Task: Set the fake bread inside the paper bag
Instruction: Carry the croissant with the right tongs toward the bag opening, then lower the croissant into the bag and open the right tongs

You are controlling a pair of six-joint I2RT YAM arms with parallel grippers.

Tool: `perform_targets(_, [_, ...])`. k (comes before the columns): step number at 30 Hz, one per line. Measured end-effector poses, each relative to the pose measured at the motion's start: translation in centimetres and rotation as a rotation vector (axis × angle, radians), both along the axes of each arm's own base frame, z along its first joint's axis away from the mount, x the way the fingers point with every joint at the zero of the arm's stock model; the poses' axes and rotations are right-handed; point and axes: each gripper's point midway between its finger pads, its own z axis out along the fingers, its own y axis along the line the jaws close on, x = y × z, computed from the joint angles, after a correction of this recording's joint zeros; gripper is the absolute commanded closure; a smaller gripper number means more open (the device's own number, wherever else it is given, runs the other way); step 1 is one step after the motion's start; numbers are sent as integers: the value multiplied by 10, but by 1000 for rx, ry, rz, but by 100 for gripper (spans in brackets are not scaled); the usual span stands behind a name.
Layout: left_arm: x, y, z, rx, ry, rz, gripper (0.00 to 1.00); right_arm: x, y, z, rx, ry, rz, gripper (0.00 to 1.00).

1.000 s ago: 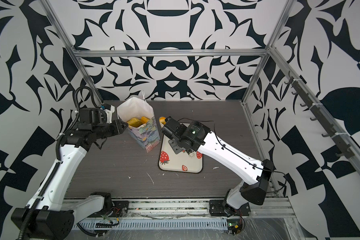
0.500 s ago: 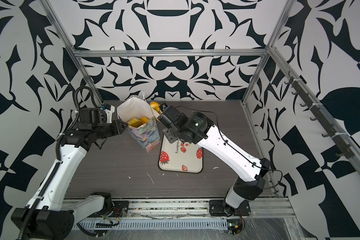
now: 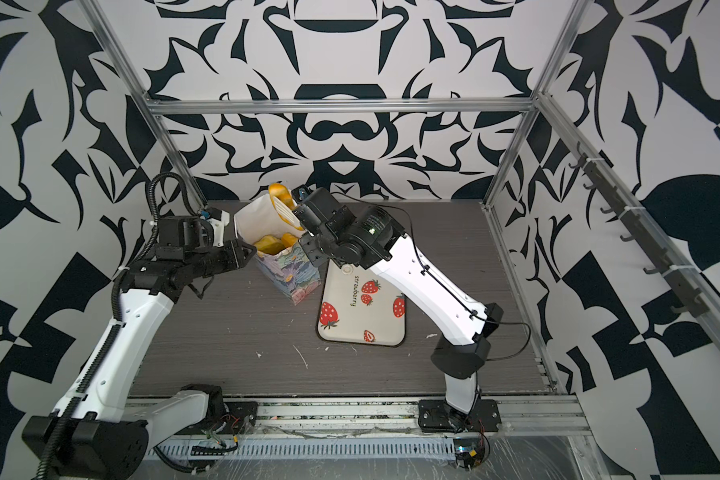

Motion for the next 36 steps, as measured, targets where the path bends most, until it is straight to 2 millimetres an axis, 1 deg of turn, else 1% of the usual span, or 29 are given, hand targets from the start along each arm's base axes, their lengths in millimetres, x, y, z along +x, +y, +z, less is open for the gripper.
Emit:
perform_targets(3, [0,0,0,0,0,0,68,6,14,-2,12,3,15,66])
perform_targets(7, [0,0,0,0,-1,0,68,12,30,-14,5,20,35,66])
perform_targets(14, [-1,0,2,0,-4,0,68,16,45,-42,-29,70,59,66])
perform_targets(18, [-2,0,3,-1,-10,1,68,17,49,-51,-41,85,64,65])
perform_targets(23, [-4,1,5,-1,-17,1,68,20,49,-57,-48,94,58,65])
perform_targets(28, [-4,1,6,0,-18,2,68,22,48,-75,-75,124,52,63])
perform_targets(36, [-4,1,6,1,-19,4,68,25,48,-84,-80,138,43,62])
